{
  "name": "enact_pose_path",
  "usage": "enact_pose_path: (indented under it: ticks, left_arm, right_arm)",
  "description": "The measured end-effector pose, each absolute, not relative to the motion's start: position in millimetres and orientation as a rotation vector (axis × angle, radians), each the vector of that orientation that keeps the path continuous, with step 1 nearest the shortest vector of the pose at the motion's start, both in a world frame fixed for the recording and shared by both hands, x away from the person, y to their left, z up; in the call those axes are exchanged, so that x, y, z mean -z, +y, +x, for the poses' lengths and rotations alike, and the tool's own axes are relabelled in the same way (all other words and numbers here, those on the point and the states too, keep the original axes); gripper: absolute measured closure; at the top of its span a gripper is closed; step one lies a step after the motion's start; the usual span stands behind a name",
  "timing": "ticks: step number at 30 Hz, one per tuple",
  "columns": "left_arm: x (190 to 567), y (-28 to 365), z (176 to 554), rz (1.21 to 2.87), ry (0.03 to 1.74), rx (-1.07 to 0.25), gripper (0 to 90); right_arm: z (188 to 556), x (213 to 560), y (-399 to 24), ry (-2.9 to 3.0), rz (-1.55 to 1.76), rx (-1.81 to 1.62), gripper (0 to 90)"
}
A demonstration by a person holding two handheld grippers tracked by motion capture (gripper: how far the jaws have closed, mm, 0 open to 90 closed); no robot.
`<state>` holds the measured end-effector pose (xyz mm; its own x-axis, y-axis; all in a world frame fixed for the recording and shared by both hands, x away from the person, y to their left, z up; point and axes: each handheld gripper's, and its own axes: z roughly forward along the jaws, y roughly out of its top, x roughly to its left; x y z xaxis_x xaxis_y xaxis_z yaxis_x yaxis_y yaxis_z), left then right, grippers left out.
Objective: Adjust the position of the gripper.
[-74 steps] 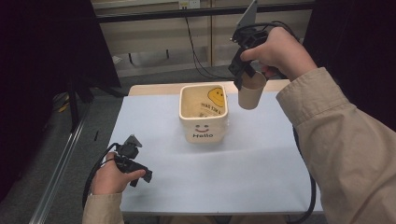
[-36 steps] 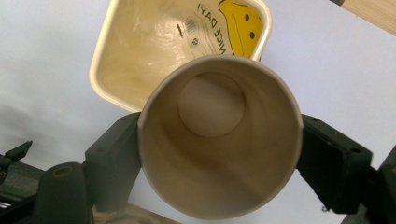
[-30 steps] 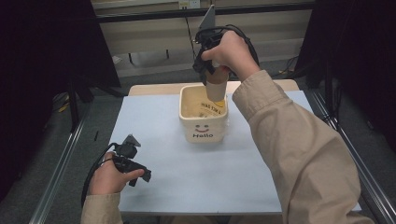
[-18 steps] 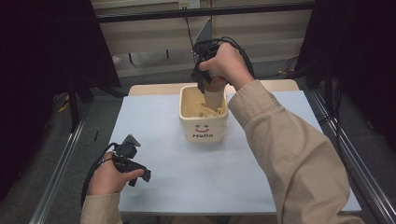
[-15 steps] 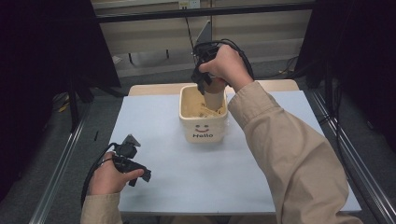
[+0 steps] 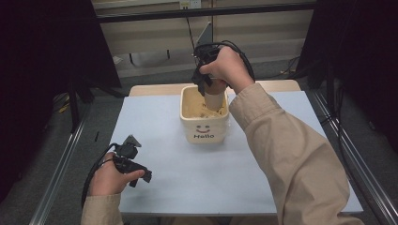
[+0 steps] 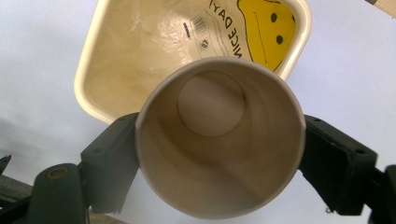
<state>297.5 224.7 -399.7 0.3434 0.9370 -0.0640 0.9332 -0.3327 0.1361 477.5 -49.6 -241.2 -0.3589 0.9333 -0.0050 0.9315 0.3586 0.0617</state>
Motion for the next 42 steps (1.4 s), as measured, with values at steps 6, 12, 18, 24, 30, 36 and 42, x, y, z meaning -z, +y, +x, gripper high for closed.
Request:
enact_pose_path:
  ticks: [6,12,18,24,30,36,42]
  left_arm:
    - [399,225,297,2.456,1.715,-0.043,6.1]
    - [398,225,297,2.451,1.722,-0.029,6.1]
    - [399,224,297,2.449,1.719,-0.032,6.1]
    - [399,223,297,2.45,1.708,-0.038,6.1]
    - [399,224,299,2.48,1.684,-0.045,6.1]
    - [399,223,298,2.463,1.7,-0.038,6.1]
    - [399,222,298,2.462,1.701,-0.046,6.1]
  right_arm:
    - [478,240,-48,2.568,1.742,-0.12,14.5]
    - [477,237,-50,2.552,1.753,-0.12,11.8]
    - [475,227,-58,2.543,1.765,-0.114,10.2]
    - [472,212,-68,2.518,1.765,-0.116,9.4]
    - [469,198,-75,2.503,1.769,-0.126,9.2]
    - [466,187,-82,2.494,1.761,-0.117,8.8]
    - [464,186,-86,2.5,1.752,-0.099,8.5]
